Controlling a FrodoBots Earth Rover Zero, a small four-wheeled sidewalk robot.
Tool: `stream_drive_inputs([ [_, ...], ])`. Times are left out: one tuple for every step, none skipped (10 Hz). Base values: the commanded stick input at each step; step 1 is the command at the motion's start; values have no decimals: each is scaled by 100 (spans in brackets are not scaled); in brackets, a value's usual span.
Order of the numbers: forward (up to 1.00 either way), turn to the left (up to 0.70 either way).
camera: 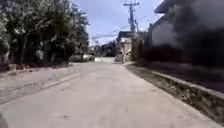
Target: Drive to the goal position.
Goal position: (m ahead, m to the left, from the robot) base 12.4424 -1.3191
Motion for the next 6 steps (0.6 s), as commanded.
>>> stream_drive_inputs([
  [100, -13],
  [100, -5],
  [100, 0],
  [100, 0],
  [100, 0],
  [100, 0],
])
